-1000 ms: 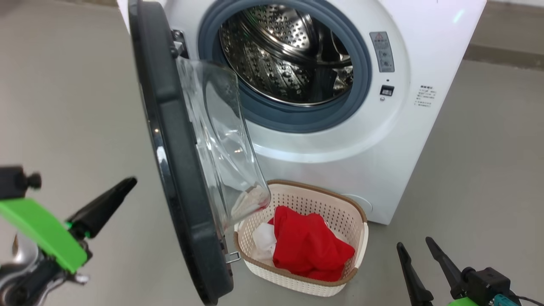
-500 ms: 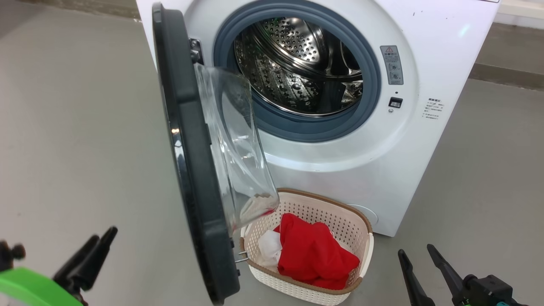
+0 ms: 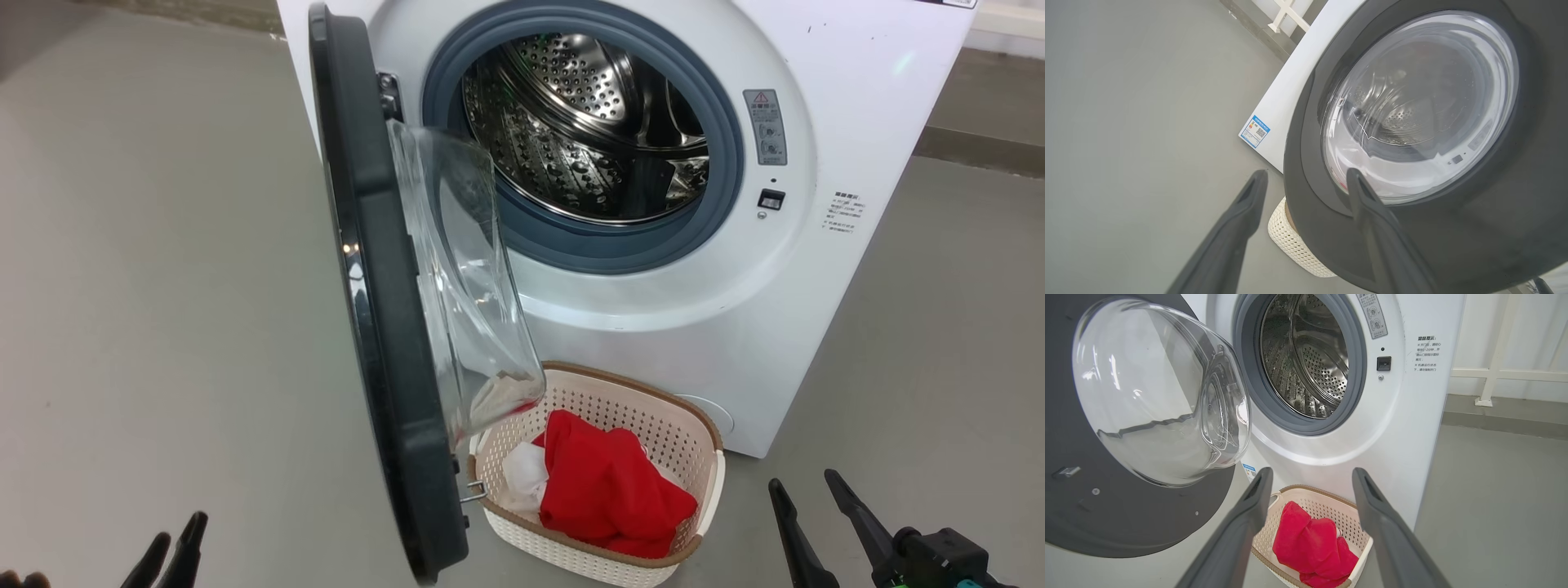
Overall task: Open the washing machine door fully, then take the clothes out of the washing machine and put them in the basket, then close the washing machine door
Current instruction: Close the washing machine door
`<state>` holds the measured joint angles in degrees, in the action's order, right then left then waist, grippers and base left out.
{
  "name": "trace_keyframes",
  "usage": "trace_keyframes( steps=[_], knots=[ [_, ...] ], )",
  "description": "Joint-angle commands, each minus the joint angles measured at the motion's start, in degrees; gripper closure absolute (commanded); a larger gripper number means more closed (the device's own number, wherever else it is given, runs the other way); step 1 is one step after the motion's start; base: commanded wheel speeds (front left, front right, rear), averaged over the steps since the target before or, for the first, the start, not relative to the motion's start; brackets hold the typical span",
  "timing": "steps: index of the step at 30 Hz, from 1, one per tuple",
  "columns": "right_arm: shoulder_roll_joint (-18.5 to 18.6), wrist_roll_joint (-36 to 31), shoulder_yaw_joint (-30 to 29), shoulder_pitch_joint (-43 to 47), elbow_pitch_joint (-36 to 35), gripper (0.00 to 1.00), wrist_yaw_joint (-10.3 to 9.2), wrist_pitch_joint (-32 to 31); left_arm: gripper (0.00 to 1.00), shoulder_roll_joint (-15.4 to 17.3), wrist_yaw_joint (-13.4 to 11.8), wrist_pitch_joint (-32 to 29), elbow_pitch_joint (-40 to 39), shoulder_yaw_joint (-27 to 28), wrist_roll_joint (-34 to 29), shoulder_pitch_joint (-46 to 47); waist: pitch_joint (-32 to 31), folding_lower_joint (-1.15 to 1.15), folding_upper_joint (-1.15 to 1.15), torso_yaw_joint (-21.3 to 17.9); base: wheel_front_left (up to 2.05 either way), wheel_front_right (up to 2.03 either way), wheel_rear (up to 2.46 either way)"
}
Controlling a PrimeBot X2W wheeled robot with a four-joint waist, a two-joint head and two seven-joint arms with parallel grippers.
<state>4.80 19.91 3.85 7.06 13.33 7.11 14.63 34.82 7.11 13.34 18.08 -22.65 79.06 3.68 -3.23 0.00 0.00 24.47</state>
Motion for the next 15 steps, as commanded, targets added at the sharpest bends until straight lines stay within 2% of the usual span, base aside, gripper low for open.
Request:
trace_keyframes(
  steps=[1,3,12,13,15],
  knots=[
    [0.80,-0.43,0.98,-1.01,-1.16,0.00,0.37,0.37,0.00,1.36,0.37,1.15,0.58,2.86,-2.02,1.25,-0.05,0.00,0.00,-0.02,0.00,0.00,0.00],
    [0.88,-0.42,0.98,-1.03,-1.12,0.00,0.37,0.37,0.00,-0.09,0.37,1.50,1.63,4.02,-3.42,0.88,-0.11,0.00,0.00,-0.01,0.00,0.00,0.00],
    [1.09,-0.33,0.15,-1.02,-1.80,0.00,0.37,0.37,0.00,-10.45,0.37,1.64,1.68,19.57,-27.06,-2.77,-0.41,0.00,0.00,-0.07,0.00,0.00,0.00],
    [1.09,-0.33,0.15,-1.02,-1.80,0.00,0.37,0.37,0.00,-10.45,0.37,1.64,1.68,19.57,-27.06,-2.77,-0.41,0.00,0.00,-0.07,0.00,0.00,0.00],
    [1.07,-0.32,-0.17,-1.06,-2.08,0.00,0.37,0.37,0.00,-12.47,0.37,1.64,0.37,22.17,-32.83,-3.84,-0.46,0.00,0.00,-0.15,0.00,0.00,0.00]
  ],
)
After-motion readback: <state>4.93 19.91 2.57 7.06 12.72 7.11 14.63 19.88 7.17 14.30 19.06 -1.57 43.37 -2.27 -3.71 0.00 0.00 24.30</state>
